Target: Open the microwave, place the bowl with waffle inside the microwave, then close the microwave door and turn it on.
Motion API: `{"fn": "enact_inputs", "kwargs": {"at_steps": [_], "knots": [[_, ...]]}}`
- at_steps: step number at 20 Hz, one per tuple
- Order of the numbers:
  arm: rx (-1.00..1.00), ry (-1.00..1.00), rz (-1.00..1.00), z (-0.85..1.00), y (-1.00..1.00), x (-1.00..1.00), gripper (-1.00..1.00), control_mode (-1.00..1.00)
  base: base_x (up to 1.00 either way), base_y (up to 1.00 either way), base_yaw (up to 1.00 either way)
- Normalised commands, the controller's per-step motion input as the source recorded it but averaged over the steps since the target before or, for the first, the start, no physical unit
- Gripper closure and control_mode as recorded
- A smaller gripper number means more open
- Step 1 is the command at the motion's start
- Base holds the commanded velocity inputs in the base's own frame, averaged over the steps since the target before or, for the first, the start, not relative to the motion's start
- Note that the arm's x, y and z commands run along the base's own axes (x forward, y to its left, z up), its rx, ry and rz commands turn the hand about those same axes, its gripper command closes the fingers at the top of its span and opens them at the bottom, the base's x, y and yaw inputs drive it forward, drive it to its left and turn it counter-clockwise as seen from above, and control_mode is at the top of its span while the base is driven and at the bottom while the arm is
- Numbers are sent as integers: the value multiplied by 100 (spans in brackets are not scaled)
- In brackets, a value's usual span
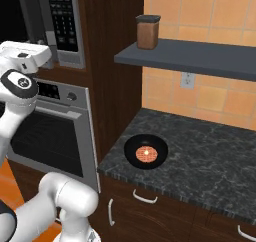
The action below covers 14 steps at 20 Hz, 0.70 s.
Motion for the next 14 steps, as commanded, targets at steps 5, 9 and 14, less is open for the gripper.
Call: {"fn": "enact_inputs", "kwargs": {"at_steps": [5,9,14], "knots": [[0,0,8,0,85,-100,100,-100,0,0,0],[0,0,5,0,100,-100,100,-100,0,0,0],[-2,5,4,-8,88,-90,-100,-100,0,0,0]]}}
